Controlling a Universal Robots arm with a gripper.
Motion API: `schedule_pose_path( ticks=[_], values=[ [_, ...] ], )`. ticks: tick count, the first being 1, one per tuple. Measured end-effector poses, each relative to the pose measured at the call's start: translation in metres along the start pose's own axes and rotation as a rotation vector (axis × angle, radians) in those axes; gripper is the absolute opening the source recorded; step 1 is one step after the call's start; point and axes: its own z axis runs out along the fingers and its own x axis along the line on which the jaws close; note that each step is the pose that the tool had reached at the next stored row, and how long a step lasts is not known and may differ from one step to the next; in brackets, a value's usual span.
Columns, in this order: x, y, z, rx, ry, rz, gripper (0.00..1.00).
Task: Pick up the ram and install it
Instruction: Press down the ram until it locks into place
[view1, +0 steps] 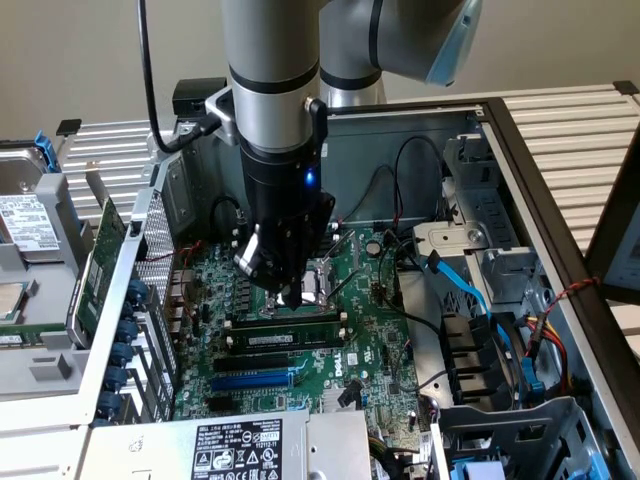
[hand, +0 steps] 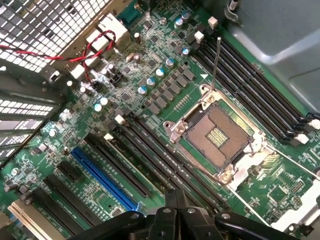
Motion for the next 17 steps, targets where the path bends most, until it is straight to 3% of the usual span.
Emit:
schedule_pose_path(
  ticks=[17],
  values=[
    [0.0000,0.0000,0.0000,0.0067,0.0019,0.215,0.11]
  ],
)
